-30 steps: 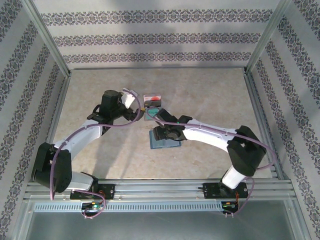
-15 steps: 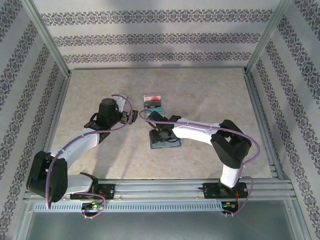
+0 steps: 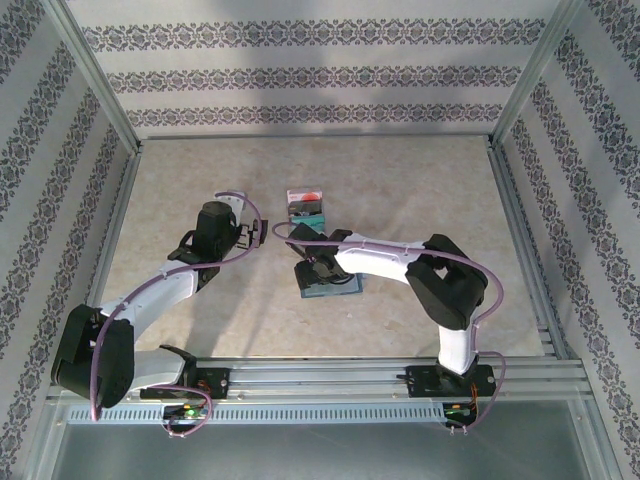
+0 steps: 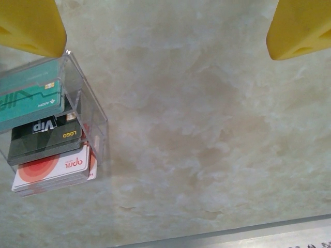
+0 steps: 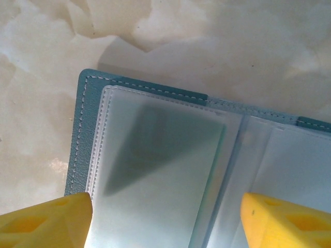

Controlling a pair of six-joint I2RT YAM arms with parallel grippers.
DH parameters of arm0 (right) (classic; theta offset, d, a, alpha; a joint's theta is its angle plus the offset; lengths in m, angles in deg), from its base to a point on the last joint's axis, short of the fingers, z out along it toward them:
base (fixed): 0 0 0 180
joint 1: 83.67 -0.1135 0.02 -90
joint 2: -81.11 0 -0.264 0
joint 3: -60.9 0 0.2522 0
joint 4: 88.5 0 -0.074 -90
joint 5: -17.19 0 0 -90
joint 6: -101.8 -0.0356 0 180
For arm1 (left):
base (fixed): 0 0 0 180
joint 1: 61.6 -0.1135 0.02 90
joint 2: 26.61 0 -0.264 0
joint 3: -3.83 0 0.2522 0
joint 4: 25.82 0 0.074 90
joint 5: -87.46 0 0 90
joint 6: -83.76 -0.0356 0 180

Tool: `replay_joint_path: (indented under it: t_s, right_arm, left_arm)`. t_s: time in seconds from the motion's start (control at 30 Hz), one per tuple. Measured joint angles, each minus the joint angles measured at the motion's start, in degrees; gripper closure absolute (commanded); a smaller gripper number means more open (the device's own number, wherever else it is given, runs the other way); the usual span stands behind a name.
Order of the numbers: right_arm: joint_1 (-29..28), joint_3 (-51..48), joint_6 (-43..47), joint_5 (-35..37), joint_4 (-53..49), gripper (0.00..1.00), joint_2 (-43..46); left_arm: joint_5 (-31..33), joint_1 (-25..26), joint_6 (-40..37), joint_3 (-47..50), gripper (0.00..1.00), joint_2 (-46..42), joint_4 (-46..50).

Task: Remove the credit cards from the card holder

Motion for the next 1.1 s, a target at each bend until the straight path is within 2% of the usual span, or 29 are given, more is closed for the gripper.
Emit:
replay_joint_path:
  t_s: [0.3, 0.47, 0.67, 0.93, 1.03, 1.1]
  right_arm:
    - [-0.3, 0.9, 0.0, 0.3, -0.6, 0.22, -1.2]
    - [-0.3, 1.0, 0.1, 0.3, -0.7, 0.3, -1.4]
    - [-0.3, 1.0, 0.2, 0.3, -0.8, 0.3, -1.5]
    - [-0.4, 1.5, 0.1, 1.5, -1.5, 0.52, -1.6]
    - [-0.4, 1.6, 0.2, 2.4, -1.9, 0.52, -1.6]
    - [-0.4, 1.6, 0.2, 3.3, -2.2, 0.46, -1.6]
  left_arm:
    - [0.5, 0.0, 0.4, 0.5, 0.01, -0.1, -0.2]
    - [0.5, 0.0, 0.4, 0.5, 0.01, -0.1, -0.2]
    - [0.5, 0.0, 0.6, 0.5, 0.01, -0.1, -0.2]
    - [0.5, 0.0, 0.6, 0.5, 0.01, -0.1, -0.2]
    - [0.5, 0.0, 0.6, 0.5, 0.01, -0.1, -0.2]
    - [0.5, 0.0, 0.6, 0.5, 0.01, -0.1, -0.2]
